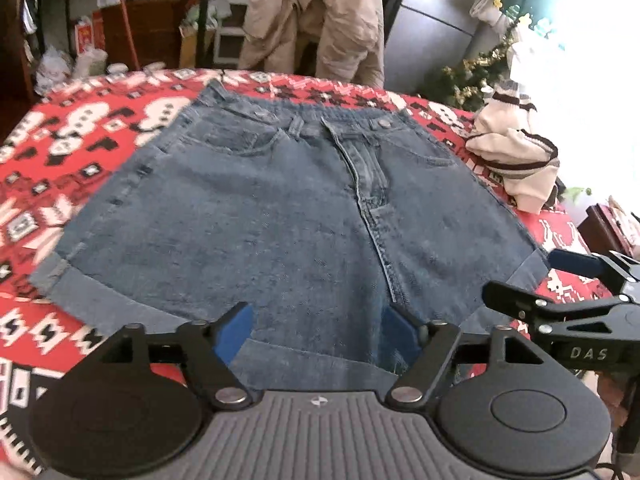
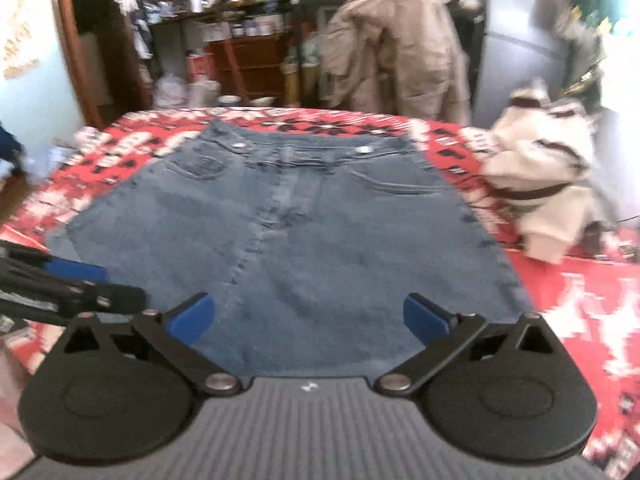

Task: Fold clothes
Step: 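Open both grippers wide and pull back from the leg hems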

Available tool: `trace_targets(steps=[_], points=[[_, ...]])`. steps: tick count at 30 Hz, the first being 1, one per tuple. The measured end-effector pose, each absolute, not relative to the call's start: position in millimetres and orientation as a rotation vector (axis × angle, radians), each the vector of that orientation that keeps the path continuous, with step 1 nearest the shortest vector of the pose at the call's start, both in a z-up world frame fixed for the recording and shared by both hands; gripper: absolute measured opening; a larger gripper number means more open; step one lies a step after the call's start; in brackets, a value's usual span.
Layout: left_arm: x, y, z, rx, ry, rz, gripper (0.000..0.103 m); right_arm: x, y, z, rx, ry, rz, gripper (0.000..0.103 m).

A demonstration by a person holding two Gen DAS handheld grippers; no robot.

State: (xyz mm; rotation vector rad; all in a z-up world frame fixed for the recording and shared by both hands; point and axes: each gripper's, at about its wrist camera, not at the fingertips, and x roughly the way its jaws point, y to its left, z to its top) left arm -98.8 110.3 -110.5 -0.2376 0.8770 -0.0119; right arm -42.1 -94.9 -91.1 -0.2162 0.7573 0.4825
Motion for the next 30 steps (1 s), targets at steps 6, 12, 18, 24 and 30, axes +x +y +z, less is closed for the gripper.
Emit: trace_targets(steps=[6,12,18,24,30], points=[[-123,99,-90,-0.254,0.821,-0.084,0.087,-61,-117,-71,-0.176,0.734,0.424,0.102],[-145,71,-77,-0.151,0.811,-0.155,0.087,-80,-140,-51,-0.130,0.710,0.372,0.102],[-156,50,-69,-0.016,0.768,-0.225,0.087,-100,-149,-37,-0.167,0.640,0.345,0.102],[-154,50,-78,-0.085,0.781,-0.144,0.084,-105,-143,-42,-0.133,0.709,0.335,0.102],[-154,69,-107,-0.297,0.866,-0.176,0.061,-111,-128,-65,-0.187,0.753,0.412,0.097]])
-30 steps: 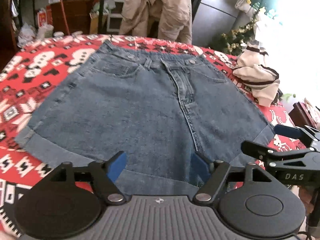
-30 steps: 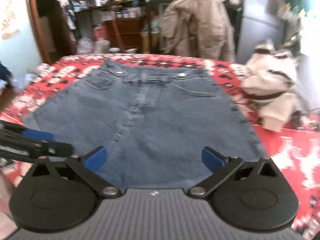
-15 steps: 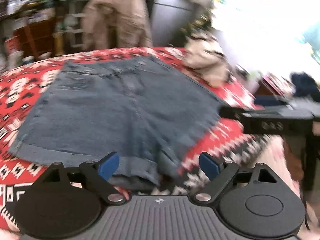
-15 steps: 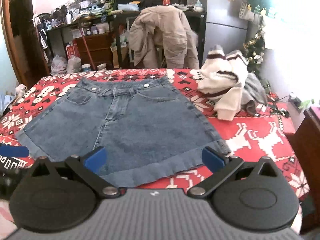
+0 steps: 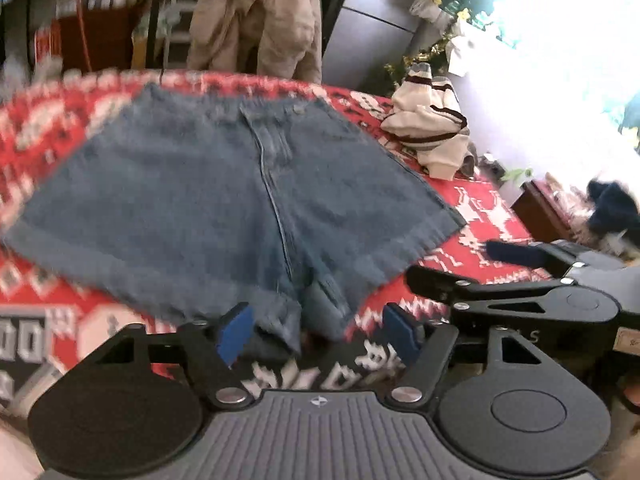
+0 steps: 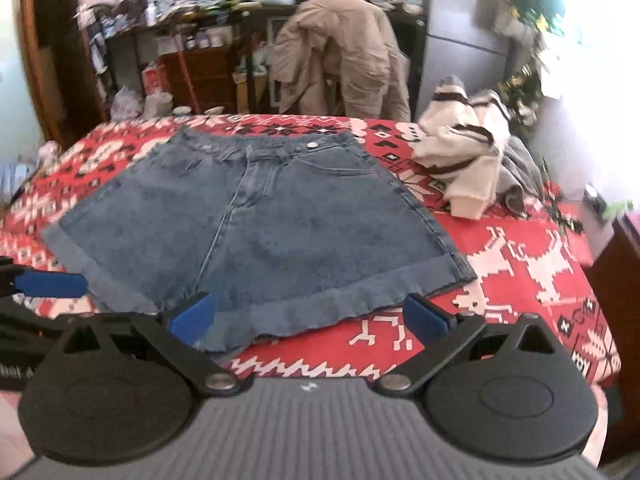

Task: Fold clothes
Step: 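Open both grippers wide and pull back from the leg hems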

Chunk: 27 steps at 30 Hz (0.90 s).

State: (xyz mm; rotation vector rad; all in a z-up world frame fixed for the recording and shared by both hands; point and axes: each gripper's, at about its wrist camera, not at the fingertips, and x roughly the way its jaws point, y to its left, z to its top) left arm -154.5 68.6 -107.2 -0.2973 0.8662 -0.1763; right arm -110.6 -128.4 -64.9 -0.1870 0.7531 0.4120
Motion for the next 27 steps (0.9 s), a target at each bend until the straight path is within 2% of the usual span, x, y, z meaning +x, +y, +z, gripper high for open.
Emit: trace_targets(steps=[1,2,4,6,8,10,17,20,22,27], points=[[-156,70,-113,-0.317,0.876,-0.174,0.051,-111,-127,-68,-0.187,0.769,0.436,0.091],[-156,72,-118,-0.336,0.894,-0.183,0.047,-111,-127,-72,-0.174,0.793,0.470,0.084],[-154,76,-130,-0.392,0.933,-0.231,0.032,-110,-127,-79,-0.147,0.841,0.537,0.075],[-153,77,-135,-0.418,0.938,-0.244,0.030,-111,-124,-87,-0.129,0.880,0.592,0.064],[-152,75,-138,-0.409,0.937,-0.245,0.030,-110,-119,-96,-0.127,0.919,0.633,0.041],[-150,70,-139,-0.366,0.930,-0.234,0.026,-109,-113,-104,-0.127,0.956,0.667,0.030],[-153,71,-137,-0.340,0.918,-0.242,0.023,-102,-107,-112,-0.087,0.965,0.708,0.021],[-152,65,-134,-0.309,0.910,-0.252,0.023,-99,-110,-109,-0.110,0.922,0.663,0.022],[-150,59,-132,-0.281,0.904,-0.256,0.032,-94,-116,-108,-0.124,0.888,0.610,0.023],[-145,45,-128,-0.217,0.894,-0.265,0.033,-76,-134,-113,-0.103,0.897,0.519,0.025]])
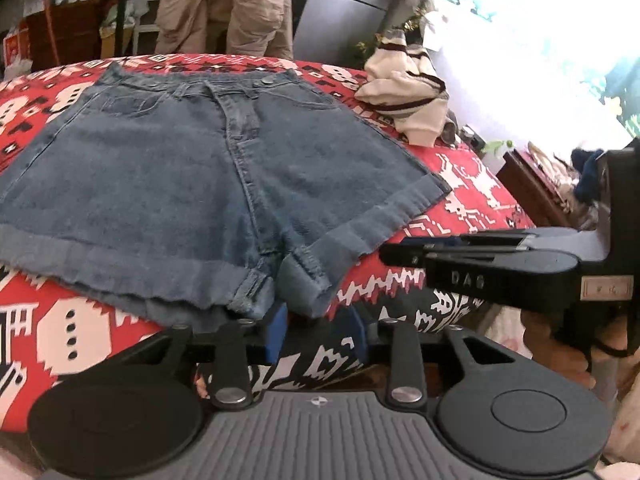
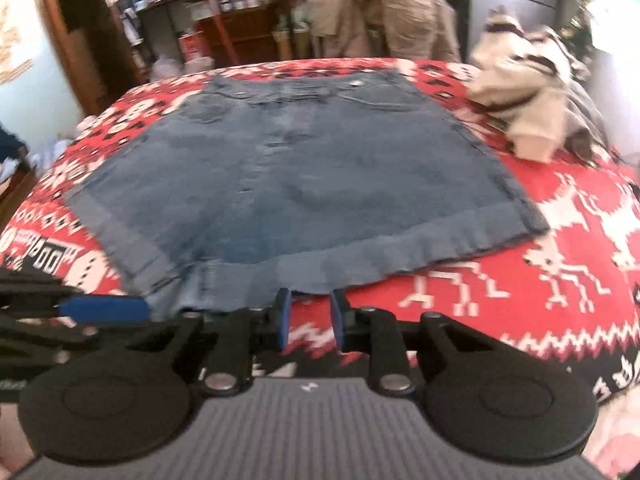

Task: Fold clothes
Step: 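Open both grippers wide and pull back from the leg hems, then close both grippers on the rolled leg hems of the denim shorts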

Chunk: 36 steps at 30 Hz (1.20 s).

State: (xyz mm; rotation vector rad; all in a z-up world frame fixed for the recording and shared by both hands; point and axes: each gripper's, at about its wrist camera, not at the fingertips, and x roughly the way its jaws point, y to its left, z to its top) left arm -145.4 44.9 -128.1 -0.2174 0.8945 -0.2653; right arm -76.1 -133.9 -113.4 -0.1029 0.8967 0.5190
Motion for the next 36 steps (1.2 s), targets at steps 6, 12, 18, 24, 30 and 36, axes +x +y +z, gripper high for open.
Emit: trace_targets(steps=[6,12,18,24,30,36], points=[[-131,35,-136,-0.190,0.927,-0.266,0.033,-63,-146,-118,-0.129,0.832,0.442,0.024],[-123,28,-140,-0.163,0.953,-0.238,0.033,-36,-174,-125,-0.067,0.829,0.342,0.024],[-117,34,-147,-0.169,0.986,-0.197,0.008,-23,-189,-127,-0.006,0.816,0.384,0.021],[-118,39,-150,-0.167,0.995,-0.186,0.008,-26,-176,-131,-0.047,0.818,0.474,0.006],[-117,38,-151,-0.164,0.999,-0.183,0.008,-34,-172,-125,-0.059,0.796,0.530,0.009],[-117,41,-152,-0.174,1.003,-0.191,0.008,-43,-155,-125,-0.095,0.791,0.618,0.009]])
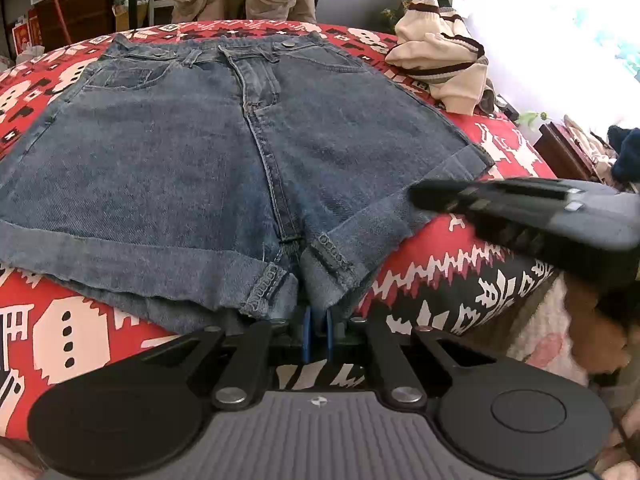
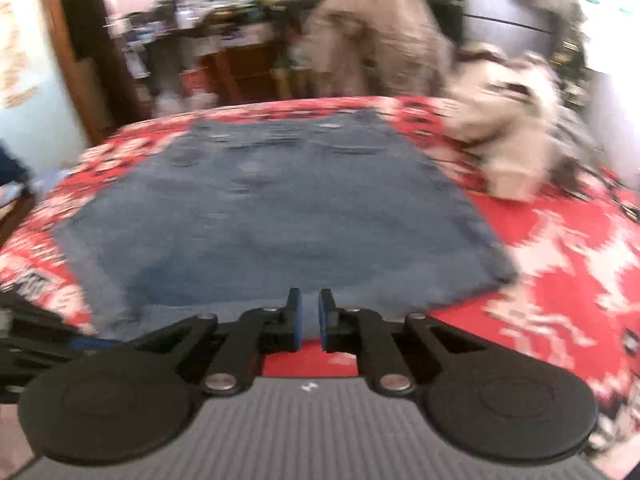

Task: Fold clothes
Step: 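Close both grippers on the rolled leg hems of the denim shorts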

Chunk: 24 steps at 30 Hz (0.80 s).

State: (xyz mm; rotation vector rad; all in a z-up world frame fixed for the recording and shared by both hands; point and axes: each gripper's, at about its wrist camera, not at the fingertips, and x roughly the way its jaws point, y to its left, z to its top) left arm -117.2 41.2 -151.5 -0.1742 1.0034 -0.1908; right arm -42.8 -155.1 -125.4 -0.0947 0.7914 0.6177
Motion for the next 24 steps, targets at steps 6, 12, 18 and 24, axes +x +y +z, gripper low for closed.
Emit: trace_targets(steps=[6,12,18,24], points=[[-118,44,-153,-0.196,1.003,-0.195,0.009,-58,-126,-139,-0.197,0.806,0.723,0.009],[-117,44,-152,-0.192,1.006,-0.196,0.010,-64,-144,-132,-0.223,0.827,0.722,0.013],[-117,46,-153,-0.204,1.008,-0.196,0.011,-24,-180,-123,-0.203,0.778,0.539,0.014],[-116,46,-153,-0.205,1.010,-0.195,0.012,-12,-197,-127,-0.229,0.785,0.492,0.012]])
